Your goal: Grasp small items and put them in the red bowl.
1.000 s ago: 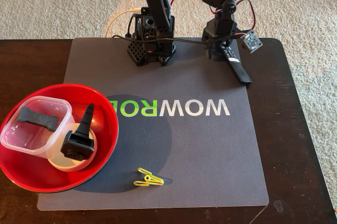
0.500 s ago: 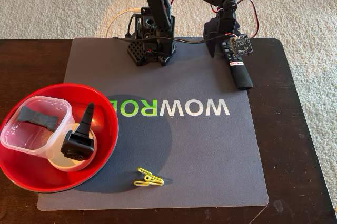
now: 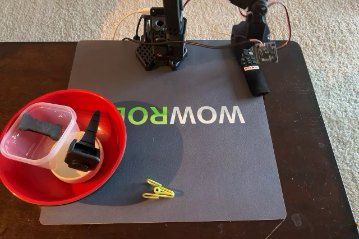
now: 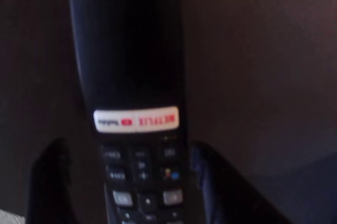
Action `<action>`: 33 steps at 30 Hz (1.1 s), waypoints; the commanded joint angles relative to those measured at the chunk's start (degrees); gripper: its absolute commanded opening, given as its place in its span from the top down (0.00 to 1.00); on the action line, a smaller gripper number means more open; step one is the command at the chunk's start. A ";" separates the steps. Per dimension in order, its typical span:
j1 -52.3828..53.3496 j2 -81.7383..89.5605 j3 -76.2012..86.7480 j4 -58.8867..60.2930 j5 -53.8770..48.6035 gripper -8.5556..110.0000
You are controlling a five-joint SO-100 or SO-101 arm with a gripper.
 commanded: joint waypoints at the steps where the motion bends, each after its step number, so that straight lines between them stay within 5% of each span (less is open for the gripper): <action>1: 3.52 -2.37 -2.90 -0.88 -2.11 0.68; 10: 9.32 -5.10 -4.75 -1.32 -5.36 0.70; 18: 9.84 -5.89 -5.27 -1.49 -5.71 0.92; 24: 11.51 -5.63 -4.75 -1.14 -3.78 0.93; 33: 31.20 2.29 -2.46 0.88 7.65 0.93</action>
